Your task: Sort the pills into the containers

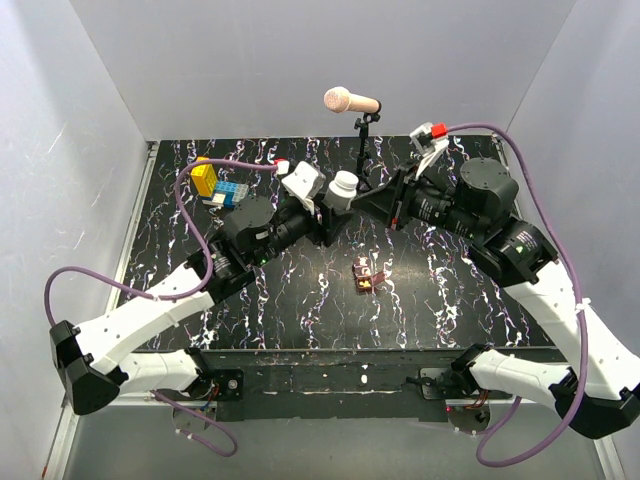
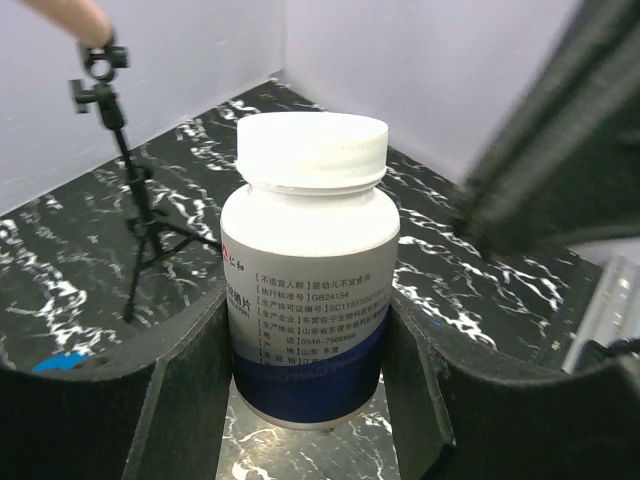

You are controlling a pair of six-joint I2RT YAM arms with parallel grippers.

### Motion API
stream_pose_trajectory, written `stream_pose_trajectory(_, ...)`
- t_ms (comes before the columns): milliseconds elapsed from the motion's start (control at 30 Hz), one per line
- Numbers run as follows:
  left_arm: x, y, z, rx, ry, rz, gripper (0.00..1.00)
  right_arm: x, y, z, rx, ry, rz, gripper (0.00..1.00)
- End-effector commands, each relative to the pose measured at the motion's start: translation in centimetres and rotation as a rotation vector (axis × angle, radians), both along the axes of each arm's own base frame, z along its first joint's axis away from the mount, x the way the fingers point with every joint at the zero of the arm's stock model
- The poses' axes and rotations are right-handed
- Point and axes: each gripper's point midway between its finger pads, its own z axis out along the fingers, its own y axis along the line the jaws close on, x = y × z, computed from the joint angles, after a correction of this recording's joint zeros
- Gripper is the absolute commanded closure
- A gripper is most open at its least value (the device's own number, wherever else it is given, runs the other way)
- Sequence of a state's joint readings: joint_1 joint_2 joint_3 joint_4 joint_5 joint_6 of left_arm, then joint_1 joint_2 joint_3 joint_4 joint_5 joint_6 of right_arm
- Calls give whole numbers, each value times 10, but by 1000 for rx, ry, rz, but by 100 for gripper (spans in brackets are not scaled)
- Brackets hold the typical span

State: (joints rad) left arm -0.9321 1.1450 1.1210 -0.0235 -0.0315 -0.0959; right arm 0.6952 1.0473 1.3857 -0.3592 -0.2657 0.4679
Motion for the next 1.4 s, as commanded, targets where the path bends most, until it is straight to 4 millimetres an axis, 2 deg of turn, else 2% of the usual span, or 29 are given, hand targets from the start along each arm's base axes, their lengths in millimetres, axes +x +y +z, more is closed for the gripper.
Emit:
stream_pose_trajectory(0, 12, 22, 36, -51, -84, 120, 100, -22, -3, 16, 47, -38, 62, 74)
stream_pose_trajectory(33, 10, 25, 31, -32, -71, 121, 100, -24, -4, 17, 56, -52, 60, 62)
stream_pose_trajectory(100, 6, 28, 29, -28, -67, 116, 100, -27, -10, 22, 66, -85, 52, 46)
stream_pose_trajectory(133, 4, 30, 28, -26, -64, 110, 100, -29, -12, 23, 67, -95, 52, 41)
stream_pose_trajectory(233, -7, 31, 28, -33, -54, 64, 100, -33, -15, 28, 64, -123, 61, 34)
stream_pose_trajectory(333, -33, 24, 30, -57, -41, -70, 100, -42, -14, 34, 65, -147, 112, 26)
stream_pose_trajectory(467, -70, 18, 39, -98, -28, -251, 100, -59, -10, 45, 81, -200, 223, 2)
stream_pose_trajectory(633, -107, 19, 43, -129, -36, -424, 100, -85, -2, 57, 112, -249, 400, 2)
stream_pose_trajectory(800, -135, 16, 44, -131, -44, -583, 100, -109, 0, 67, 173, -288, 549, 2)
stream_pose_trajectory(1033, -143, 9, 54, -181, -60, -655, 100, -124, 3, 68, 207, -317, 676, 3)
stream_pose_trajectory(1233, -140, -1, 53, -187, -47, -673, 100, -127, 5, 68, 223, -318, 721, 23)
stream_pose_trajectory(1367, -141, -2, 58, -201, -58, -684, 100, -129, 6, 65, 224, -309, 739, 32)
